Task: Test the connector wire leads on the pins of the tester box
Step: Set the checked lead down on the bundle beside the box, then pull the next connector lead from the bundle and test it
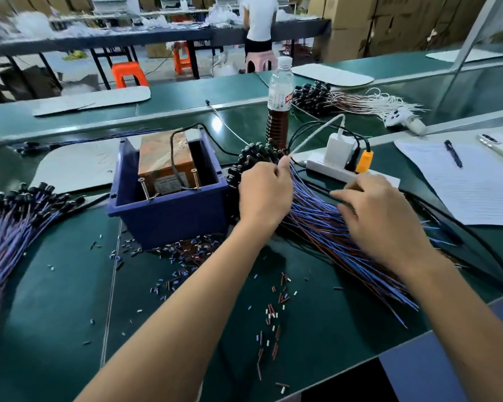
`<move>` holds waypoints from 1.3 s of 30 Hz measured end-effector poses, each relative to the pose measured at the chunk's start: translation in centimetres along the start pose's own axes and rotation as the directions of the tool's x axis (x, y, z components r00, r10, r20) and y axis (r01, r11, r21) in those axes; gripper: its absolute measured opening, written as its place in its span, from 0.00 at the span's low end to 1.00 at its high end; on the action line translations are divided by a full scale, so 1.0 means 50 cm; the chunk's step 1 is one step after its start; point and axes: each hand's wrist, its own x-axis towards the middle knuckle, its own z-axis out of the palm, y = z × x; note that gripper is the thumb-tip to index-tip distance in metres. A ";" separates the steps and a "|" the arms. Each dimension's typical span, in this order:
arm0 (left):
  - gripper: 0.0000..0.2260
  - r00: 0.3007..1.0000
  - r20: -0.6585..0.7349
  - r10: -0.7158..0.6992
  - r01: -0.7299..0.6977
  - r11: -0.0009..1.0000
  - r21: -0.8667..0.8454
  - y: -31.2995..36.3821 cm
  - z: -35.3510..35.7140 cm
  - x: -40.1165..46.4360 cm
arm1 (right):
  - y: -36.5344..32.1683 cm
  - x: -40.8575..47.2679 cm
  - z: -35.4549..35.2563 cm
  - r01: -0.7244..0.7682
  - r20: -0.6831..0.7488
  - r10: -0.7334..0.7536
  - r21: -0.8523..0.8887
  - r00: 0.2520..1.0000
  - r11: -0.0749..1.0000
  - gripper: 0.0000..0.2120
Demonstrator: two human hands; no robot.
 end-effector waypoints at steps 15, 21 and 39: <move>0.17 0.763 -0.645 -0.037 0.204 0.961 0.187 -0.308 -0.407 -0.198 | -0.557 0.017 0.090 0.555 0.000 -0.615 0.434 0.788 0.710 0.06; 0.19 0.741 -0.632 -0.227 0.620 0.591 0.515 -0.435 -0.547 -0.167 | -0.703 0.058 0.213 0.485 0.439 -0.621 0.390 0.649 0.783 0.11; 0.12 0.707 -0.656 -0.263 0.650 0.606 0.458 -0.492 -0.581 -0.123 | -0.729 0.079 0.242 0.505 0.489 -0.606 0.337 0.628 0.795 0.10</move>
